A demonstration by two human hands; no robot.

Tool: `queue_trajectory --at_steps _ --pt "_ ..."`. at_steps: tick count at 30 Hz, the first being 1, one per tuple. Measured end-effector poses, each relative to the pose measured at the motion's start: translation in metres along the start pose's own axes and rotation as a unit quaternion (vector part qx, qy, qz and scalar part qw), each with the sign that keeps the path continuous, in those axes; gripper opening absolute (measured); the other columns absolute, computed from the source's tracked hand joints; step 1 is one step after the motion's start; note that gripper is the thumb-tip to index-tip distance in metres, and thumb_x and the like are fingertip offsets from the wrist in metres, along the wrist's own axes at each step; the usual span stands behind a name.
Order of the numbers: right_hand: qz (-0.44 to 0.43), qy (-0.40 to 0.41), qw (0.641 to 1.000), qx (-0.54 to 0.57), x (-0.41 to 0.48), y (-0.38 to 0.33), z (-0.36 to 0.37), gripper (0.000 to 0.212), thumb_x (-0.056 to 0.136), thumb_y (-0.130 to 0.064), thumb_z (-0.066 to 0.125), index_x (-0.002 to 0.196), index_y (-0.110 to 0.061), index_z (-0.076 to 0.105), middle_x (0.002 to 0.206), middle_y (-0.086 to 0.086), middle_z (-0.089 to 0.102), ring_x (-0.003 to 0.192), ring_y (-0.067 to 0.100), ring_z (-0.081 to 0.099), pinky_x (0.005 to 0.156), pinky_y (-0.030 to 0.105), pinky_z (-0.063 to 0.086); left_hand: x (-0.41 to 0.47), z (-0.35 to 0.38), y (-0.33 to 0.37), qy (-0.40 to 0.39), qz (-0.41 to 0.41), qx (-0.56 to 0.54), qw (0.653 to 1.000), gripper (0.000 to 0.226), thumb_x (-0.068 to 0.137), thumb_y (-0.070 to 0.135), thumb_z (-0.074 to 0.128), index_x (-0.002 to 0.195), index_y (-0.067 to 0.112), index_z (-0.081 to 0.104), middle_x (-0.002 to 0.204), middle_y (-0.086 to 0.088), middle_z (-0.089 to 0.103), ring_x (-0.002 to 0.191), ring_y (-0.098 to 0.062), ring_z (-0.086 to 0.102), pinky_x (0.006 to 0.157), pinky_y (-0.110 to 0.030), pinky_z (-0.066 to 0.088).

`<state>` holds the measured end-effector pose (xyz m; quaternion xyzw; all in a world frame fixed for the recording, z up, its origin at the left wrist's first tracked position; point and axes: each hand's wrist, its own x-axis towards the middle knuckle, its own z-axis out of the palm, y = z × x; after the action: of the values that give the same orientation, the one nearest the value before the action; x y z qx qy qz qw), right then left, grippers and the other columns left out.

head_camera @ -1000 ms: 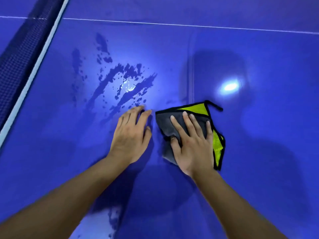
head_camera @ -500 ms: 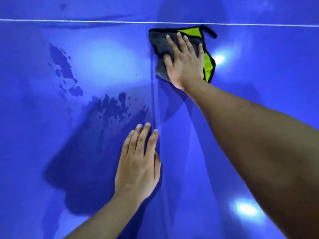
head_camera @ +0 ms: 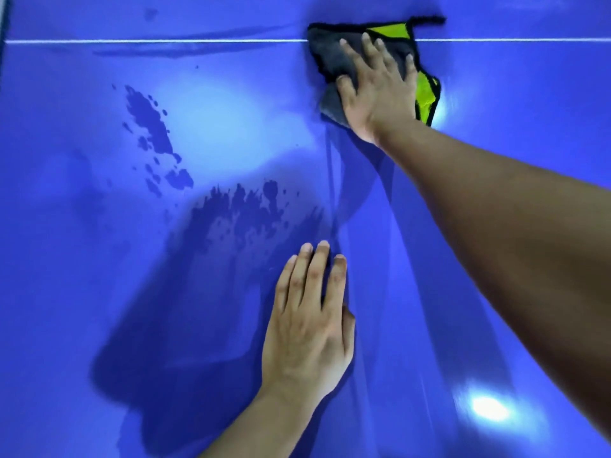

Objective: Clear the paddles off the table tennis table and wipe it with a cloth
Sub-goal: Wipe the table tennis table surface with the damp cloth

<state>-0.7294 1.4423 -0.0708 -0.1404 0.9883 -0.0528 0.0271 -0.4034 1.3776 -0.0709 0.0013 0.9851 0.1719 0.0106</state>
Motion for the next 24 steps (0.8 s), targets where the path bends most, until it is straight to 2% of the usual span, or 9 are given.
queue_trajectory --at_steps 8,13,19,24 --pt "-0.073 0.006 0.997 0.012 -0.125 -0.036 0.010 0.060 0.102 -0.050 0.024 0.161 -0.040 0.022 0.171 -0.004 0.015 0.157 0.014 0.010 0.125 0.057 0.003 -0.010 -0.015 -0.001 0.013 0.027 -0.034 0.999 0.056 0.092 0.016 0.037 0.145 0.004 0.049 0.154 -0.016 0.043 0.146 -0.032 0.036 0.122 -0.045 0.026" --pt "-0.092 0.008 0.995 0.027 -0.212 -0.048 0.015 0.059 0.103 -0.049 0.026 0.161 -0.039 0.023 0.171 -0.004 0.016 0.157 0.014 0.011 0.125 0.057 0.003 -0.081 -0.026 -0.010 0.015 0.076 -0.050 0.996 0.054 0.090 0.012 0.035 0.141 0.004 0.053 0.146 -0.014 0.052 0.136 -0.032 0.048 0.114 -0.046 0.038" --pt "-0.094 -0.007 0.995 0.032 -0.346 -0.066 0.022 0.059 0.103 -0.049 0.027 0.161 -0.040 0.021 0.171 -0.004 0.012 0.158 0.013 0.007 0.125 0.056 0.000 -0.213 -0.029 -0.030 0.027 0.012 -0.041 0.999 0.051 0.091 0.008 0.036 0.138 0.004 0.055 0.146 -0.014 0.050 0.139 -0.034 0.044 0.115 -0.048 0.035" --pt "-0.088 -0.012 0.995 0.033 -0.472 -0.080 0.024 0.061 0.102 -0.050 0.027 0.161 -0.037 0.021 0.171 -0.001 0.015 0.158 0.016 0.010 0.125 0.057 0.002 -0.305 -0.033 -0.042 0.028 -0.048 -0.035 0.998 0.048 0.095 0.017 0.038 0.140 0.007 0.053 0.151 -0.011 0.046 0.143 -0.032 0.040 0.116 -0.049 0.033"
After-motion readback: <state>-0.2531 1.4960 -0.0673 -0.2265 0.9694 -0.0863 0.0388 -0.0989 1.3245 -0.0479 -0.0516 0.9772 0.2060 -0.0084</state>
